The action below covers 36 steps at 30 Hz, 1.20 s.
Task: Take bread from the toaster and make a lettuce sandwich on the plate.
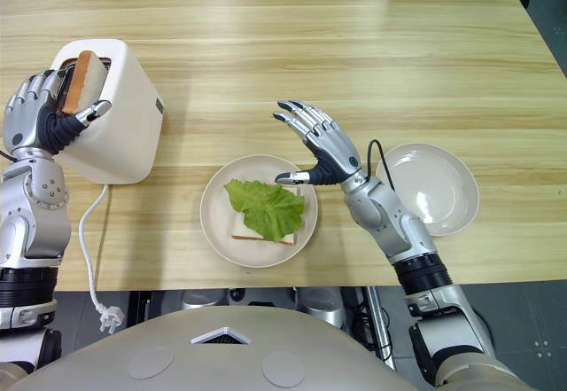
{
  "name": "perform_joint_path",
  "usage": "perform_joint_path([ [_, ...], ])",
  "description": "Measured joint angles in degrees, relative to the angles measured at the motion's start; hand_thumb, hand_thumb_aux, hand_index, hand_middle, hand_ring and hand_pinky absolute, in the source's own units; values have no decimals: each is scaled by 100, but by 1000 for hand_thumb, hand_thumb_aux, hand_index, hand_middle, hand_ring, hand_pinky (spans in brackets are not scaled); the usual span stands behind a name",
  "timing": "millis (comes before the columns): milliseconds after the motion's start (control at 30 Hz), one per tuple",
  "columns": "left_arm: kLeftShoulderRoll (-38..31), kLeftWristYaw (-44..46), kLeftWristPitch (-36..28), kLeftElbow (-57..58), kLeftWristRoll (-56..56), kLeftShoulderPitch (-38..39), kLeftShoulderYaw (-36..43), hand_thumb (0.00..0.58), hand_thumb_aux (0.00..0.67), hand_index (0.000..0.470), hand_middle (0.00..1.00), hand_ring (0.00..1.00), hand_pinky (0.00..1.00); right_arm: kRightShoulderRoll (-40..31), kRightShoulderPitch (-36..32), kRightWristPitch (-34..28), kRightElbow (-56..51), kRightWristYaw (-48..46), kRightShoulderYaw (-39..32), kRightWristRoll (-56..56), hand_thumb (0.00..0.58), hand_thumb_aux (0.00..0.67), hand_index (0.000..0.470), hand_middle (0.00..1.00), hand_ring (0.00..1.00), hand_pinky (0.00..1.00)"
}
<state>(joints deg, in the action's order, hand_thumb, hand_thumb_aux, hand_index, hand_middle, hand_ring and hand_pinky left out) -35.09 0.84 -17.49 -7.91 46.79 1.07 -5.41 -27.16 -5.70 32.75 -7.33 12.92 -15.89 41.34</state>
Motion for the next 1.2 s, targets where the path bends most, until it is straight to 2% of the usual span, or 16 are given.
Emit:
perform_joint_path([
  [400, 2, -235, -94, -106, 38, -96, 24, 580, 670, 460, 0, 0, 0, 120, 3, 13, -116, 94, -87, 46, 0, 0, 0, 0, 0, 0],
  [600, 11, -631, -45, -232, 36, -266, -30, 580, 670, 460, 0, 0, 0, 156, 12, 10, -237, 97, -128, 73, 0, 0, 0, 0, 0, 0],
  [633, 13, -709, -22, -303, 35, -292, -79, 580, 670, 460, 820, 820, 820, 165, 12, 10, -240, 99, -128, 75, 0, 0, 0, 0, 0, 0],
  [667, 14, -784, 4, -394, 34, -298, -152, 580, 670, 460, 1000, 1000, 1000, 168, 12, 10, -242, 104, -127, 76, 0, 0, 0, 0, 0, 0],
  [800, 12, -1142, 343, -1003, -110, -473, -547, 580, 670, 460, 1000, 1000, 1000, 166, -29, 7, -288, 215, -84, 57, 0, 0, 0, 0, 0, 0],
  [900, 35, -1083, 724, -1382, -611, -671, -707, 580, 670, 460, 1000, 1000, 1000, 173, -170, 8, -337, 298, 78, -85, 0, 0, 0, 0, 0, 0],
  [1033, 286, -285, 1022, -1651, -2241, -1029, -907, 580, 670, 460, 1000, 1000, 1000, 150, -358, 138, -568, 431, 394, -462, 0, 0, 0, 0, 0, 0],
  [1200, 626, 1024, 1026, -1784, -4175, -1392, -787, 580, 670, 460, 1000, 1000, 1000, -9, -550, 741, -900, 414, 831, -1306, 0, 0, 0, 0, 0, 0],
])
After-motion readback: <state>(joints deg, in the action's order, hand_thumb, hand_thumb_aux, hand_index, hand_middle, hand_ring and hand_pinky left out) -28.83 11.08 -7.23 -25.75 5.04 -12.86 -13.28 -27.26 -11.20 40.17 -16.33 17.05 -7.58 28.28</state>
